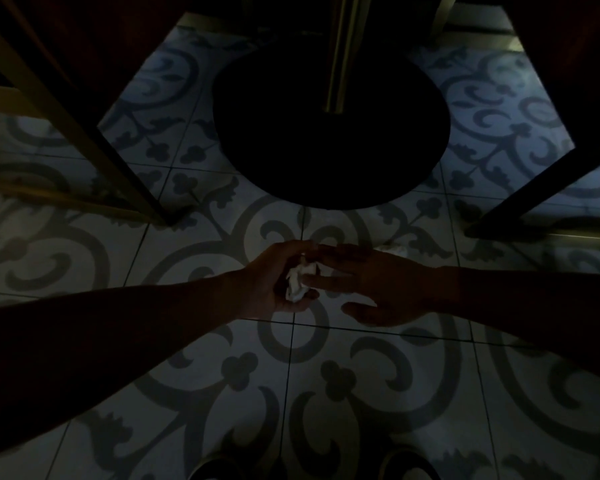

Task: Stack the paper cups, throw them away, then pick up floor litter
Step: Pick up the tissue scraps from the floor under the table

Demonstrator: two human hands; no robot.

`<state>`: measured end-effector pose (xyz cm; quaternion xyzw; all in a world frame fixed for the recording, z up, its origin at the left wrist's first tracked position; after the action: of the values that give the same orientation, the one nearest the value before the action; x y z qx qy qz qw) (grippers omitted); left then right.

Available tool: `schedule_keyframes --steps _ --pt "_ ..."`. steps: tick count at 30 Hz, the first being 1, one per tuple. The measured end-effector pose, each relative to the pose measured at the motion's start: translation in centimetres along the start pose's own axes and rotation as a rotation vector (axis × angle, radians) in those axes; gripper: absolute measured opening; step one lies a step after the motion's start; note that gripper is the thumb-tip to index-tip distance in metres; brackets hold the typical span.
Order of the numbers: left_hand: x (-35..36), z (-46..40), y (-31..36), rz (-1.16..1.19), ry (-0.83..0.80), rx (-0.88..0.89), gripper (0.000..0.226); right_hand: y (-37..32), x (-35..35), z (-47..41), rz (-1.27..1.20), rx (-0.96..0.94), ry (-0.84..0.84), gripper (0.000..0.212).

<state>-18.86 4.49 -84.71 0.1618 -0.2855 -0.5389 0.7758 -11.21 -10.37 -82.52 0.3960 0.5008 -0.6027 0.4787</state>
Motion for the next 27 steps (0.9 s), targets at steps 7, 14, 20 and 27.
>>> schedule_keyframes --steps 7,14,20,27 --pt "0.1 -0.4 -0.1 -0.069 -0.057 -0.004 0.033 0.5 0.4 0.9 0.000 0.023 -0.025 0.063" --pt "1.0 -0.8 -0.7 -0.117 -0.140 -0.030 0.027 -0.3 0.9 -0.2 0.020 0.006 0.016 0.062" --pt "0.2 -1.7 -0.9 -0.088 -0.078 -0.028 0.024 0.4 1.6 0.1 -0.043 0.041 -0.033 0.062" --pt "0.1 -1.7 -0.6 -0.004 -0.080 -0.048 0.032 1.7 1.8 1.2 -0.005 0.014 -0.051 0.062"
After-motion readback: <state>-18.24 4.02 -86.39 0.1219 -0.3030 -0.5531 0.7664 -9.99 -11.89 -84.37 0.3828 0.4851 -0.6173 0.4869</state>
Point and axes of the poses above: each hand's wrist, its own z-axis away from the middle knuckle, its own x-axis out of the palm, y = z × x, the point moved 4 cm from there along -z, towards the middle knuckle
